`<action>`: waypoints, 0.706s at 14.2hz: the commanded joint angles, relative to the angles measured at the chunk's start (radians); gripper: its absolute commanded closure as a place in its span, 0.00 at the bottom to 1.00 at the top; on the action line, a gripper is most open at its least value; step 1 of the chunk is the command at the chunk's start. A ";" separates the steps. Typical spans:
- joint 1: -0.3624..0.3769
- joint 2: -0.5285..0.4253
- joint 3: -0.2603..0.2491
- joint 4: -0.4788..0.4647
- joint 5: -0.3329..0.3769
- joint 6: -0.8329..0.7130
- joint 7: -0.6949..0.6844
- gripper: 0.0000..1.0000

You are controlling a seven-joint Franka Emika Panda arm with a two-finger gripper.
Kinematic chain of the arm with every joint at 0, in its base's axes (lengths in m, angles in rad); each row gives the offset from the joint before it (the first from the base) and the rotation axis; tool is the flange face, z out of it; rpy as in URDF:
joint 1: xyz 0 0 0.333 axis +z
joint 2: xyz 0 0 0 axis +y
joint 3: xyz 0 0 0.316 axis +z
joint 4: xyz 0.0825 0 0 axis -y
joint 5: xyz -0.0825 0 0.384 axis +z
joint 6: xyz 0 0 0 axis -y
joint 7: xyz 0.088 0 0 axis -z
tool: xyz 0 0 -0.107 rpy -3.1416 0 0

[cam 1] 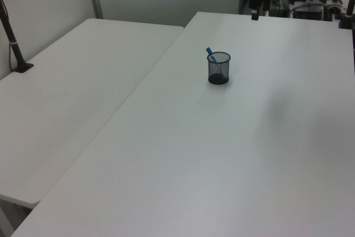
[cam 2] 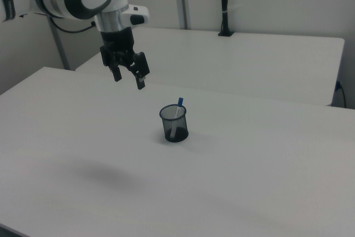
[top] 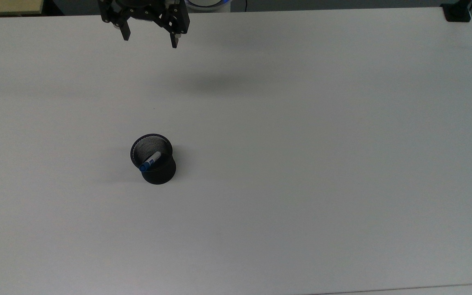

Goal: Remove the marker

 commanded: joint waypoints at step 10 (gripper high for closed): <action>-0.017 -0.010 -0.012 -0.017 0.062 0.023 -0.052 0.00</action>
